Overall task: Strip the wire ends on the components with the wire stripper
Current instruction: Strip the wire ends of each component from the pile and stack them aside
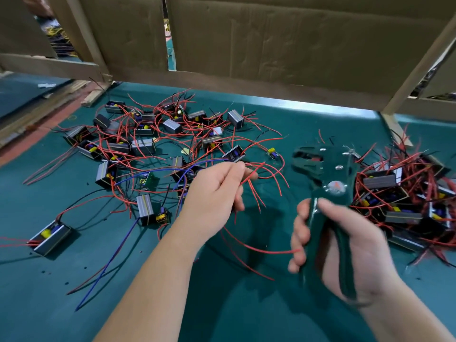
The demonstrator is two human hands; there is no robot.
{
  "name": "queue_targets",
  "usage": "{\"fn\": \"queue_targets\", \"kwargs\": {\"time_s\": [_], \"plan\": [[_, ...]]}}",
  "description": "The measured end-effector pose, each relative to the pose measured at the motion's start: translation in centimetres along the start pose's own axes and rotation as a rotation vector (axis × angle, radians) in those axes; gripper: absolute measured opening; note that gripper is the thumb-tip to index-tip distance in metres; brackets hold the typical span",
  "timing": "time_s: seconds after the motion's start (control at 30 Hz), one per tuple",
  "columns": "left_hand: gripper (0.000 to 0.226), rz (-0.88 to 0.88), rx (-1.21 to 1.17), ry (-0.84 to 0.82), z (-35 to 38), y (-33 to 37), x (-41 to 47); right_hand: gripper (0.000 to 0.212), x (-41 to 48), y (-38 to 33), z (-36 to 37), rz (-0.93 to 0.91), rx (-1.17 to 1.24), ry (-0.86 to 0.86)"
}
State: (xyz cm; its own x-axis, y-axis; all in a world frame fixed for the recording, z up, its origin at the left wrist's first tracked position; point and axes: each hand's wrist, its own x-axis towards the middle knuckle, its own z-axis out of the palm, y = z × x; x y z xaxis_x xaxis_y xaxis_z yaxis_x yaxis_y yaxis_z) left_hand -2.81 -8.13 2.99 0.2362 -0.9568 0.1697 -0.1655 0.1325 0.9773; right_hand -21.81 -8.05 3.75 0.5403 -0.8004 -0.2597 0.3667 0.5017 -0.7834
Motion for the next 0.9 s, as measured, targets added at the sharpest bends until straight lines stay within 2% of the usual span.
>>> {"fn": "queue_targets", "kwargs": {"time_s": [0.1,0.2,0.33,0.57,0.73,0.8,0.9], "plan": [[0.028,-0.019,-0.134,-0.009,-0.1,0.2,0.1,0.04,0.0,-0.9,-0.9,-0.048,0.014,0.07],[0.026,0.001,-0.21,-0.058,-0.1,0.3,0.0,0.037,0.0,-1.3,-1.5,-0.012,0.044,0.116],[0.005,0.063,-0.2,-0.093,-0.2,0.3,-0.1,0.059,0.1,-0.8,-1.4,0.057,0.051,0.025],[0.012,0.151,-0.237,-0.096,-0.4,0.5,-0.3,0.061,0.2,-0.2,-1.6,0.137,0.016,-0.055],[0.006,0.198,-0.203,-0.096,-0.2,0.7,-0.8,0.06,0.3,-0.2,-1.6,0.148,-0.003,-0.056],[0.004,0.202,-0.182,-0.122,-0.2,0.8,-0.8,0.053,0.4,-0.2,-1.7,0.146,-0.004,-0.049],[0.015,0.218,-0.229,-0.162,-0.2,0.8,-0.7,0.059,0.4,-0.3,-1.8,0.136,0.003,-0.055]]}}
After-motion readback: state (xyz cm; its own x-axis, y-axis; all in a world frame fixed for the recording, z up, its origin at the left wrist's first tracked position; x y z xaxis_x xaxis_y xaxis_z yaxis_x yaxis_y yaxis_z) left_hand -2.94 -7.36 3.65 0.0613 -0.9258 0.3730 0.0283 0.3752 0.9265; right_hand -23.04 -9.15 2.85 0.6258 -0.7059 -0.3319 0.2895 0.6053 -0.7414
